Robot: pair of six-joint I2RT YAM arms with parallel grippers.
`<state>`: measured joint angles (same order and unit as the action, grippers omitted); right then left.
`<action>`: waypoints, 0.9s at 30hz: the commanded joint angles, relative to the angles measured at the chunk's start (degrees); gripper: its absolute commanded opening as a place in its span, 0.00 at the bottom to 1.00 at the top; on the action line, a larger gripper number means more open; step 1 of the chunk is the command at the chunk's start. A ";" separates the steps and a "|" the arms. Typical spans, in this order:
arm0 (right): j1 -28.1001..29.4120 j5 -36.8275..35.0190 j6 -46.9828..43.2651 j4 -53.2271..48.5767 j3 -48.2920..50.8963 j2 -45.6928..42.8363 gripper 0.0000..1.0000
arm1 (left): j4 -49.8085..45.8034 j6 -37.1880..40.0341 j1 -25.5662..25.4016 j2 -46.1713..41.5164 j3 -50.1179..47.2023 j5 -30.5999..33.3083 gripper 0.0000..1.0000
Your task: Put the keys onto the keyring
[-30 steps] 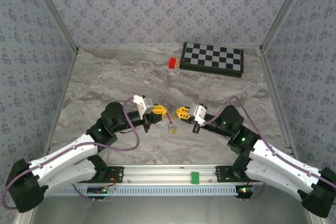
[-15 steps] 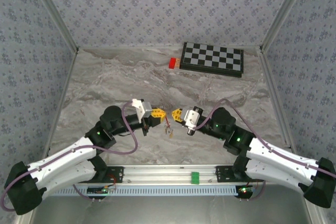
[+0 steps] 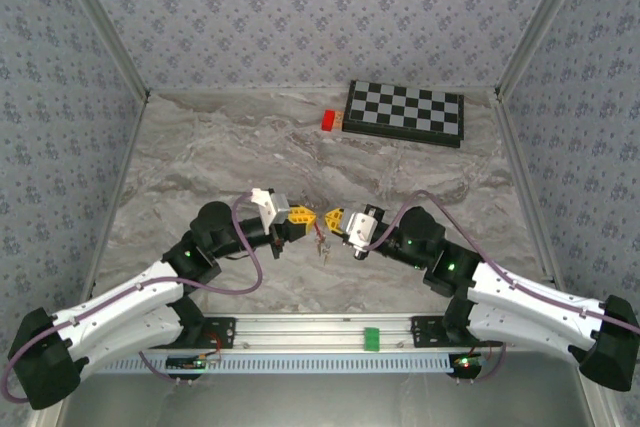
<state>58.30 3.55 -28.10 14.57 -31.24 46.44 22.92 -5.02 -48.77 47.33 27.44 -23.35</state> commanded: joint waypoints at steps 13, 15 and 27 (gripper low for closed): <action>2.12 -3.18 -1.55 3.18 -1.23 -1.37 0.00 | 1.98 0.01 -0.49 -0.30 0.45 0.68 0.00; 2.24 -3.07 -1.68 3.19 -1.16 -1.56 0.00 | 1.96 0.05 -0.45 -0.18 0.51 0.69 0.00; 2.89 -3.55 -2.16 1.52 -0.97 -1.17 0.00 | 2.09 0.04 -0.49 -0.37 0.41 0.94 0.00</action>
<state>60.71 0.84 -29.47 15.97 -31.24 45.76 22.92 -4.99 -48.88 47.35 27.44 -22.70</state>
